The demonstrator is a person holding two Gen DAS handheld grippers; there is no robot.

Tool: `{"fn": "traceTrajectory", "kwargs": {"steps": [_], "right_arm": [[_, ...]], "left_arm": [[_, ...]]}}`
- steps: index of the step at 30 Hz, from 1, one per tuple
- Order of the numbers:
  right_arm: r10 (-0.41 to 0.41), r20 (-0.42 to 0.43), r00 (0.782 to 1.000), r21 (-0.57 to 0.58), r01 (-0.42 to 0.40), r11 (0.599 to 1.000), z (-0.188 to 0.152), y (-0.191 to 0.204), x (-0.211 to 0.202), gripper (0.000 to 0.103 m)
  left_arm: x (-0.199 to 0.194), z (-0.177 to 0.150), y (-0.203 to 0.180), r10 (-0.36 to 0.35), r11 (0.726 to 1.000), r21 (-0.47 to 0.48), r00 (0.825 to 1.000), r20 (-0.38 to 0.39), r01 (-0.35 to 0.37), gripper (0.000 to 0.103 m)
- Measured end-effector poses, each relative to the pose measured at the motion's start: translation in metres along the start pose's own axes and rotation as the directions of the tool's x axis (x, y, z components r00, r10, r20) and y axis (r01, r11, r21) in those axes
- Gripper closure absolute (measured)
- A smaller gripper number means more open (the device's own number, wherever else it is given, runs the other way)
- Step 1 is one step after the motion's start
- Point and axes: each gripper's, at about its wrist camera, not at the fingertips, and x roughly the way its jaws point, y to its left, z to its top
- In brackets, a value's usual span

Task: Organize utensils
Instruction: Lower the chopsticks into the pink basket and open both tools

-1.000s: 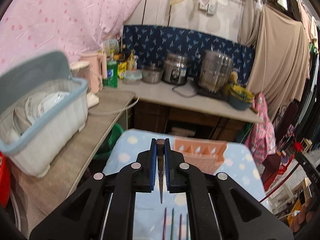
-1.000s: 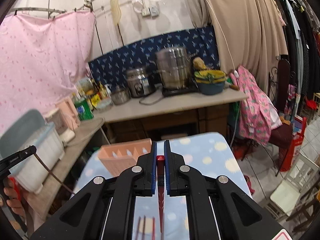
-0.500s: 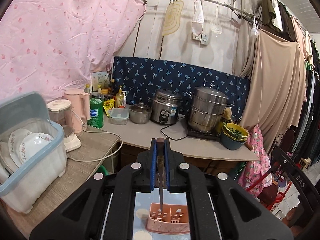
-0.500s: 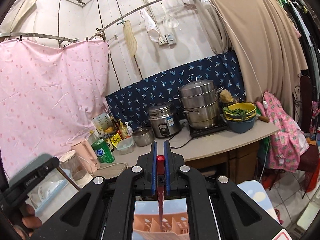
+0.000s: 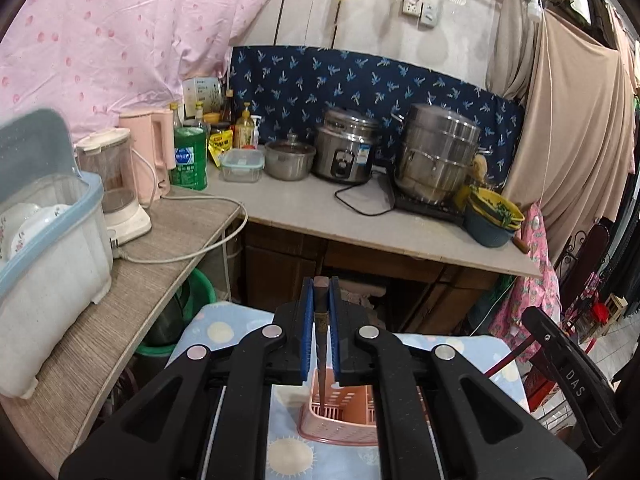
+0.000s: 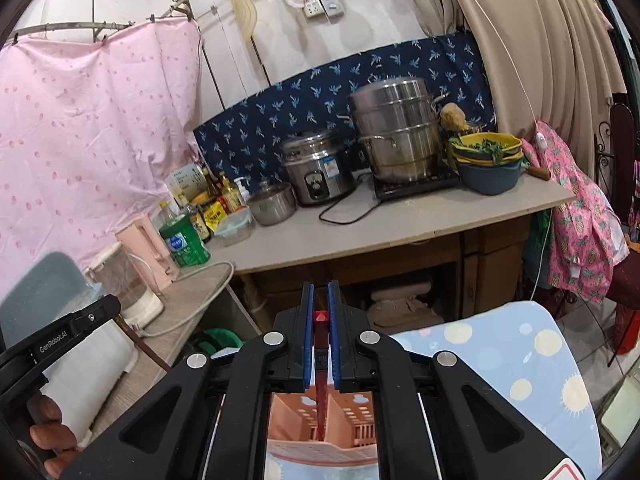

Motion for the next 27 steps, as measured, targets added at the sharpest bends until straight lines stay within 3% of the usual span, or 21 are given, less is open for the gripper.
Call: {"fn": "traceTrajectory", "kwargs": {"steps": [5,10,15,27], "right_arm": [[-0.019,0.021,1.000,-0.003,0.019,1.000,-0.006,-0.004,-0.009,0.088],[-0.022,0.060,0.998,-0.004,0.022,1.000,-0.005,-0.008,-0.042,0.073],[-0.019,0.079,0.997,-0.024,0.021,0.999,-0.019,-0.010,-0.087,0.062],[-0.056,-0.030,0.998,-0.104,0.053,0.993,-0.117,-0.012,-0.162,0.054]], "left_arm": [[-0.001,-0.009,0.002,0.016,1.000,0.009,1.000,-0.018,-0.016,0.093],[-0.016,-0.015,0.004,0.022,1.000,0.011,1.000,-0.012,-0.022,0.069],[-0.052,-0.033,0.009,0.041,0.999,0.034,0.999,0.007,-0.041,0.056],[-0.116,-0.105,0.035,0.127,0.990,0.073,0.991,-0.034,-0.124,0.056]]}}
